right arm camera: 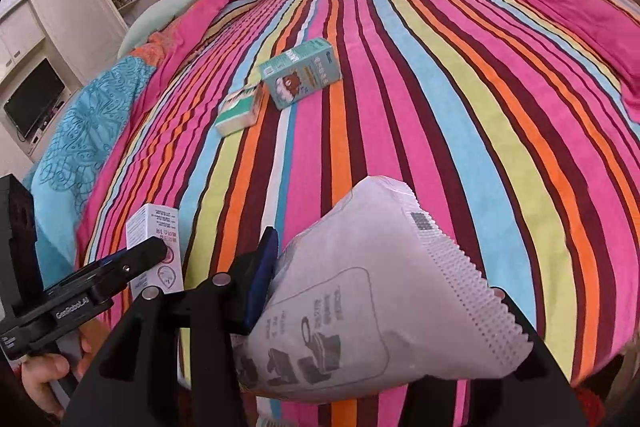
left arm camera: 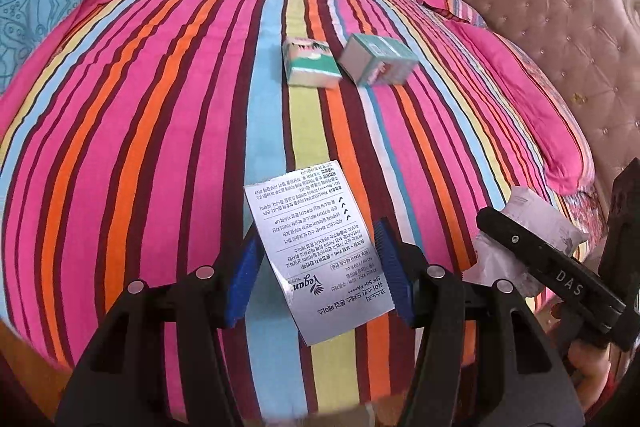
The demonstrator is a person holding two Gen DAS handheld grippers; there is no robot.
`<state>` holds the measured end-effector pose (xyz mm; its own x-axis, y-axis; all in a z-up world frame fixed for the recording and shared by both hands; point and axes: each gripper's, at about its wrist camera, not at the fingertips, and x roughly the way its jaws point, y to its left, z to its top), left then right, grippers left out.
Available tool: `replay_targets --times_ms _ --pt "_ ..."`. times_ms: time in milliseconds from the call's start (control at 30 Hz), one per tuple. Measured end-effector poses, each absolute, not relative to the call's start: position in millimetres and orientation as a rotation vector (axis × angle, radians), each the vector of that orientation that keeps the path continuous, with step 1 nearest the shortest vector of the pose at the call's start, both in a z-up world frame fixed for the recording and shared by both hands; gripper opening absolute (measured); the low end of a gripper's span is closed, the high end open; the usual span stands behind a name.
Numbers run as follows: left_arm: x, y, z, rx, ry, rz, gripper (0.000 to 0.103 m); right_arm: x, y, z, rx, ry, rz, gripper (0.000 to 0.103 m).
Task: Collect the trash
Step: 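Carry the white packets over the wastebasket with both tools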
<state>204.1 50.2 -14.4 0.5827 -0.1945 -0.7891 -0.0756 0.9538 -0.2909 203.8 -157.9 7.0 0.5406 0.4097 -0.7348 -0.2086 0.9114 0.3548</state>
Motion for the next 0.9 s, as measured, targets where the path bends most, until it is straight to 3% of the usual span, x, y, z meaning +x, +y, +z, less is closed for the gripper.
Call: replay_targets --times_ms 900 --pt "32.9 18.2 -36.7 -0.160 1.039 -0.098 0.055 60.5 -148.7 -11.8 0.219 1.056 0.457 0.045"
